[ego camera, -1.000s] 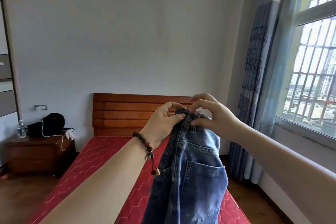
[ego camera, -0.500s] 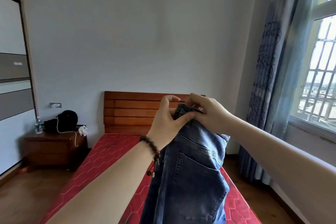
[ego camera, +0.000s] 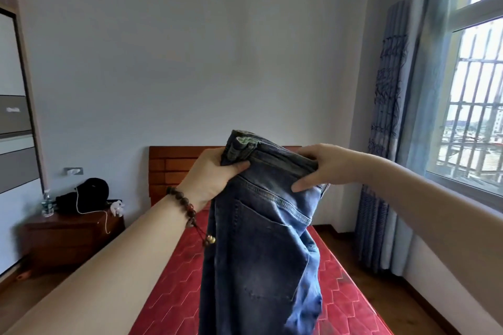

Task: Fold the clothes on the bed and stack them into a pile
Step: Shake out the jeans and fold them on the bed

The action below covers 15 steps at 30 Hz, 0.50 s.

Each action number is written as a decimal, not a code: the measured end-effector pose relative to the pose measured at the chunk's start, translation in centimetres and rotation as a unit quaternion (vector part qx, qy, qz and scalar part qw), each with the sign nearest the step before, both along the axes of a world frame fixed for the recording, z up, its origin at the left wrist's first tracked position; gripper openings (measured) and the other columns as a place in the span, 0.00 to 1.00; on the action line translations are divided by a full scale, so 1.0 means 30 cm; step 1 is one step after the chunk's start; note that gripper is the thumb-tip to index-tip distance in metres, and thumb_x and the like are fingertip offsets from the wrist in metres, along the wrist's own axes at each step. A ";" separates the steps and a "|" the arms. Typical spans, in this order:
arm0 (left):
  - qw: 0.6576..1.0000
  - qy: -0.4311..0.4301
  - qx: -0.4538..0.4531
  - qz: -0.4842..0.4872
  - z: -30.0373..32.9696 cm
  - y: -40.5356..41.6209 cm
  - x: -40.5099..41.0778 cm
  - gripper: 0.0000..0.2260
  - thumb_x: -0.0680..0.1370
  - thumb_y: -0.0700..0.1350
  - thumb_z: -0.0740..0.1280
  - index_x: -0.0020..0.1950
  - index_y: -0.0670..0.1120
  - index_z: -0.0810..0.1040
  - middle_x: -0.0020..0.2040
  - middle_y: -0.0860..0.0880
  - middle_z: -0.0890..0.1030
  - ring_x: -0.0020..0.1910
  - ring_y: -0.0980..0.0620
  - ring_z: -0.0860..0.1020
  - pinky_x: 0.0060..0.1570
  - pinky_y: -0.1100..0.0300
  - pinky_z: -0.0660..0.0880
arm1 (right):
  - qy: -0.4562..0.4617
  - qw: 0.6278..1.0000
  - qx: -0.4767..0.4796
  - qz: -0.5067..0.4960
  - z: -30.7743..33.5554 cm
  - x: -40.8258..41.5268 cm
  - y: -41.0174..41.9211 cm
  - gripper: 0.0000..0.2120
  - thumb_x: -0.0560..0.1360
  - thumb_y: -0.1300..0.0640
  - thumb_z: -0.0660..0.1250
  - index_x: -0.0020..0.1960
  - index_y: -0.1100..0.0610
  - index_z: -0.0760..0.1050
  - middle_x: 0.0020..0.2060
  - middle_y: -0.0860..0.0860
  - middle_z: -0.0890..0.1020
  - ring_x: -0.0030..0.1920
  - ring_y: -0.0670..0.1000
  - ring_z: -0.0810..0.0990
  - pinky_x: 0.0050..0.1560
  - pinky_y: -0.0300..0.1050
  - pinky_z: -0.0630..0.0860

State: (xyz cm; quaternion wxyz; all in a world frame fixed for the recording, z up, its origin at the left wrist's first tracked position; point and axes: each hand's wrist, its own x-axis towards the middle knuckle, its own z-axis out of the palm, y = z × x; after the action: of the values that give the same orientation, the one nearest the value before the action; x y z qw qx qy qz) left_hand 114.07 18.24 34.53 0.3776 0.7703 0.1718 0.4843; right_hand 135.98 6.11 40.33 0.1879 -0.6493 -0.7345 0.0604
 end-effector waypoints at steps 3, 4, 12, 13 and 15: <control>1.000 0.000 -0.003 -0.018 0.008 0.017 -0.016 0.05 0.71 0.44 0.74 0.44 0.53 0.84 0.46 0.56 0.85 0.47 0.59 0.82 0.51 0.64 0.76 | -0.056 0.998 0.016 0.006 0.016 0.015 0.015 0.15 0.68 0.53 0.77 0.51 0.44 0.77 0.43 0.39 0.82 0.45 0.43 0.81 0.47 0.31 0.74; 1.000 -0.009 -0.010 -0.027 0.008 0.019 -0.016 0.06 0.69 0.46 0.75 0.45 0.53 0.85 0.47 0.55 0.86 0.49 0.58 0.82 0.52 0.62 0.76 | -0.080 0.995 0.059 0.000 0.033 0.010 0.023 0.14 0.67 0.55 0.77 0.47 0.44 0.76 0.39 0.39 0.80 0.41 0.44 0.79 0.42 0.28 0.71; 0.997 -0.054 -0.053 -0.022 0.069 0.044 0.016 0.05 0.70 0.44 0.76 0.40 0.54 0.86 0.44 0.53 0.86 0.45 0.56 0.84 0.43 0.68 0.77 | 0.296 0.928 0.195 -0.113 -0.027 0.036 0.058 0.25 0.63 0.56 0.81 0.57 0.48 0.76 0.45 0.51 0.84 0.41 0.48 0.81 0.37 0.40 0.77; 0.997 -0.050 -0.055 -0.028 0.058 0.047 0.017 0.05 0.70 0.43 0.76 0.41 0.54 0.86 0.44 0.53 0.86 0.45 0.56 0.84 0.42 0.69 0.76 | 0.343 0.919 0.155 -0.113 -0.045 0.049 0.056 0.24 0.63 0.58 0.81 0.56 0.50 0.77 0.48 0.55 0.84 0.42 0.50 0.82 0.38 0.43 0.79; 0.996 -0.047 -0.070 -0.036 0.028 0.047 0.014 0.04 0.68 0.47 0.76 0.41 0.55 0.86 0.45 0.53 0.86 0.46 0.55 0.84 0.46 0.65 0.76 | 0.376 0.908 0.143 -0.119 -0.053 0.063 0.053 0.21 0.62 0.62 0.81 0.51 0.51 0.78 0.48 0.58 0.84 0.43 0.53 0.82 0.41 0.48 0.81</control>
State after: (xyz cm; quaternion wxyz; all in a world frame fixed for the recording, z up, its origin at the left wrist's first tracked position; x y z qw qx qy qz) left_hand 114.49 19.66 35.38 0.4555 0.7240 0.1596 0.4928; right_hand 137.86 7.68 38.74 0.5469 -0.6271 -0.5276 0.1710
